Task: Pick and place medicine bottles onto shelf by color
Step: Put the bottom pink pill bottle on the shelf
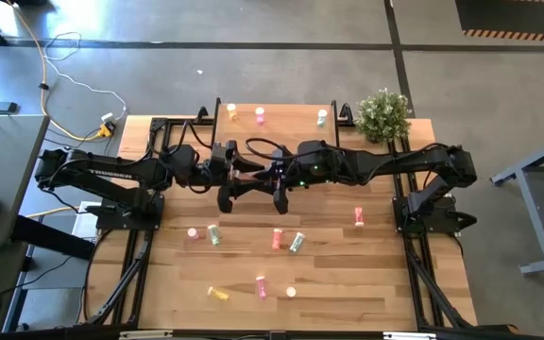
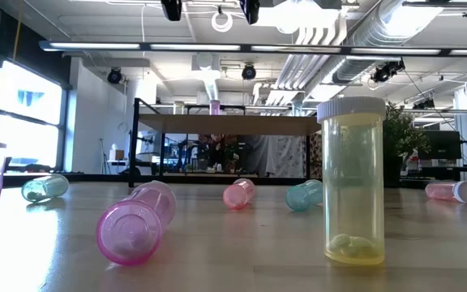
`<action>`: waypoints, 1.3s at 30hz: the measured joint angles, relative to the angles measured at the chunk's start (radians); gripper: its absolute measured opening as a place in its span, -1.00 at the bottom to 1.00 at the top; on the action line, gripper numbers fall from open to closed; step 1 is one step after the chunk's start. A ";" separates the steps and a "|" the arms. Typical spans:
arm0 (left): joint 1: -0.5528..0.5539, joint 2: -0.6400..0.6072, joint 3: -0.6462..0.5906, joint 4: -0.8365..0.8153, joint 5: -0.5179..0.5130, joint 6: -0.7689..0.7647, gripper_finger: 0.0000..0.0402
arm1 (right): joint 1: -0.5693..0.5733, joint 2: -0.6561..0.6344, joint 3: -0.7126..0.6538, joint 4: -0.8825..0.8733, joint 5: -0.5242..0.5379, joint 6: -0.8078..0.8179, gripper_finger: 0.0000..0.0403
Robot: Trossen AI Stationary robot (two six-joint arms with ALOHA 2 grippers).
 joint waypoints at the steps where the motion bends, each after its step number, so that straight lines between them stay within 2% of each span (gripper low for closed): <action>1: 0.001 -0.004 0.000 0.001 -0.002 0.000 0.07 | 0.000 0.000 0.000 -0.001 0.000 0.000 -0.55; 23: 0.075 -0.151 0.001 -0.004 -0.007 0.034 0.06 | 0.001 -0.039 -0.001 -0.001 0.114 -0.011 -0.55; 32: 0.100 -0.208 0.001 -0.003 -0.007 0.038 0.07 | 0.001 -0.039 -0.001 0.106 0.117 -0.012 -0.55; 39: 0.102 -0.263 0.001 0.004 0.008 0.121 0.07 | 0.001 -0.043 -0.001 0.180 0.158 -0.038 -0.55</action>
